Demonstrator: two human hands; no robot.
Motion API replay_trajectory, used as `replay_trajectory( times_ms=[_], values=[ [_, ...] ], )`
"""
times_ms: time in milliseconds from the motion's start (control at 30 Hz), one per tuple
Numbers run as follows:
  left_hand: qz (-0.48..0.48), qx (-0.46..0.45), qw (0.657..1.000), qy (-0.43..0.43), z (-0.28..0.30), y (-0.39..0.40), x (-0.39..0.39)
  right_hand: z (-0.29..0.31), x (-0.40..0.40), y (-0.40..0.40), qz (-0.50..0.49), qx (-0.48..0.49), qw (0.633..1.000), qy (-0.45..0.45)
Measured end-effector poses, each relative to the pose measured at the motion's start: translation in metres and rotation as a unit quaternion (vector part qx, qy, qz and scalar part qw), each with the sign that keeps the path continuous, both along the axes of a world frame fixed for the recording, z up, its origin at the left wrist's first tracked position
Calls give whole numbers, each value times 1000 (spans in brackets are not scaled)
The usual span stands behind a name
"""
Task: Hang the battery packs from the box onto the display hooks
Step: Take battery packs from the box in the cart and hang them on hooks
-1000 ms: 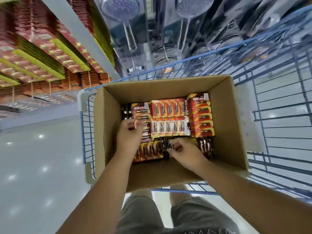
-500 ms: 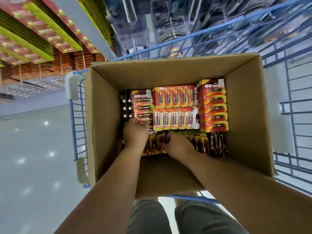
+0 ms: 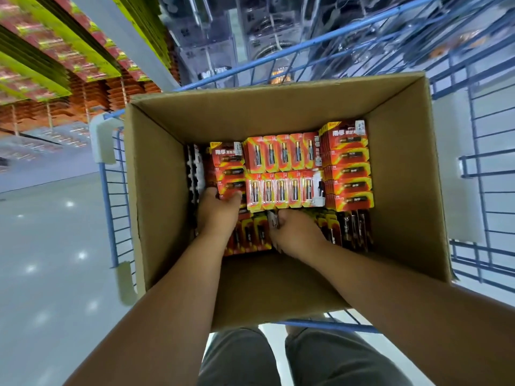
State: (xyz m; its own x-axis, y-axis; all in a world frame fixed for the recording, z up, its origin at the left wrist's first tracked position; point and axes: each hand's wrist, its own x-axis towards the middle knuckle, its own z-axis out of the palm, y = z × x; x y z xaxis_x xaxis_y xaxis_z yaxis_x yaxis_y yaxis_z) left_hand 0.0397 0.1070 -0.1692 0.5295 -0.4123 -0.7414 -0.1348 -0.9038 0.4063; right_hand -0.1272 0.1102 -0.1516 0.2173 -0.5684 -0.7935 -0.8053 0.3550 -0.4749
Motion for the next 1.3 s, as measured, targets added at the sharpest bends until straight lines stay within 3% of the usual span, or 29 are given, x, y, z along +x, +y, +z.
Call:
replay_trajectory(
  times_ms=[200, 567, 733, 933, 1100, 1300],
  values=[
    [3, -9, 1000, 27, 3, -5, -2, 13, -13, -2, -6, -69, 995, -75],
    [-4, -73, 997, 15, 55, 17, 3, 71, -5, -15, -139, -51, 968, -203],
    [-30, -136, 990, 38, 97, 25, 5, 102, 3, -25, -143, -68, 958, -238],
    [-46, -152, 986, 57, 147, 22, 12, 142, -2, -34, -41, -106, 975, -191],
    [-44, -193, 979, 45, 206, 14, 20, 193, -1, -50, -63, -142, 966, -208],
    [48, -284, 957, 41, 287, 18, 42, 268, 29, -77, -82, -156, 943, -284]
  ],
)
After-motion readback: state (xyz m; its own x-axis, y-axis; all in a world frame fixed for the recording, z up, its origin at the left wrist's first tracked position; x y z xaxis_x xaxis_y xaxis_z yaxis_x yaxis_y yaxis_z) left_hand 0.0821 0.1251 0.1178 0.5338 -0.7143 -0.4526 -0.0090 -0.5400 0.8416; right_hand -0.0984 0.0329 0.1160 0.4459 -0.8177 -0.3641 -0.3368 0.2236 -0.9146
